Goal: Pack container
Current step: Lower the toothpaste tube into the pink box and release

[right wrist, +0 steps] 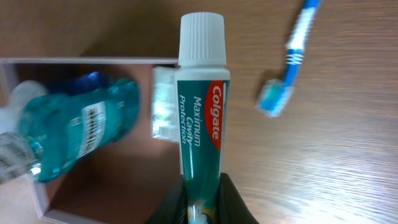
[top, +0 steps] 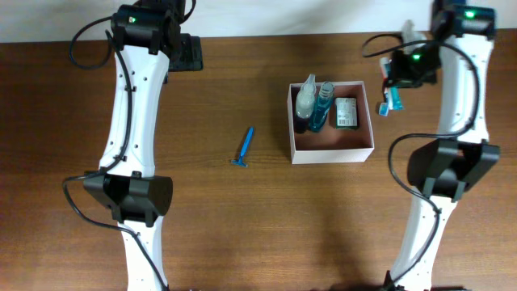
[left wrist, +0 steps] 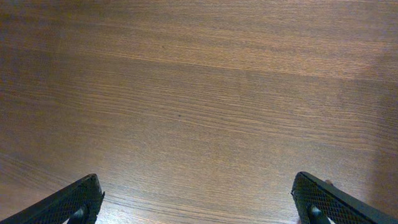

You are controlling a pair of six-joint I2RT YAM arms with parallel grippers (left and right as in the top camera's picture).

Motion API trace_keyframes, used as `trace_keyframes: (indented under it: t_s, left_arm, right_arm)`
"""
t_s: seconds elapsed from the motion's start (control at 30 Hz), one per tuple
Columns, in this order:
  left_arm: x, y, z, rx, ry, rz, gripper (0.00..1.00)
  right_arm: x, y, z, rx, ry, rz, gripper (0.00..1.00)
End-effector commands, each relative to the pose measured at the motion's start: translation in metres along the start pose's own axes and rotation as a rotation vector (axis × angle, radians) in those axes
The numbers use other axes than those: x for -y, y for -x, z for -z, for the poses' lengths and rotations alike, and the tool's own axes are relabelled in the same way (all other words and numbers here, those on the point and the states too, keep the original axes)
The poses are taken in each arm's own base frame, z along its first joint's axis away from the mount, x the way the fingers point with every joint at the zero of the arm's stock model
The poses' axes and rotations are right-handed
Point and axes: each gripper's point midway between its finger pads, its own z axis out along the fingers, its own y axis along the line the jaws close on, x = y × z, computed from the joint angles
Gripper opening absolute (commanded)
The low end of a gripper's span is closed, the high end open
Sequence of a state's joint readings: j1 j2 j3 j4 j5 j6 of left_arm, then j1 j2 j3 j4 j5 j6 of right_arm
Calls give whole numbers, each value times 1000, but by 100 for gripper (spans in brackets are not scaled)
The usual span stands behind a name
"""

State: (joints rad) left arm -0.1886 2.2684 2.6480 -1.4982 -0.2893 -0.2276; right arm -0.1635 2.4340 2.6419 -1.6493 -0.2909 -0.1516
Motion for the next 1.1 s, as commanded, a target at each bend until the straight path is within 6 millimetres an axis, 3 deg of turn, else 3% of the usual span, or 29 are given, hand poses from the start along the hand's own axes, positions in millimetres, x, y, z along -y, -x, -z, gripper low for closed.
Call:
trace_keyframes:
  t_s: [0.0, 0.3, 0.53, 0.6, 0.87, 0.97, 1.0, 1.07]
  left_arm:
    - [-3, 2, 2, 9, 9, -2, 99]
    - [-3, 2, 3, 9, 9, -2, 99]
    - [-3, 2, 3, 9, 9, -2, 99]
    - [-3, 2, 3, 9, 9, -2, 99]
    - [-3, 2, 3, 9, 9, -2, 99]
    - [-3, 2, 3, 9, 9, -2, 99]
    - [-3, 2, 3, 9, 9, -2, 99]
    - [-3, 2, 3, 9, 9, -2, 99]
  right_arm:
    - [-27, -3, 7, -3, 18, 35, 11]
    - [-61, -10, -3, -46, 34, 96, 11]
    - [-64, -10, -4, -48, 36, 103, 12]
    - [-64, -10, -4, -48, 36, 103, 21]
    - [-65, -10, -4, -47, 38, 104, 30]
    - [-63, -8, -4, -39, 33, 104, 45]
    - [-62, -7, -4, -34, 33, 104, 45]
    - [-59, -2, -3, -15, 31, 104, 58]
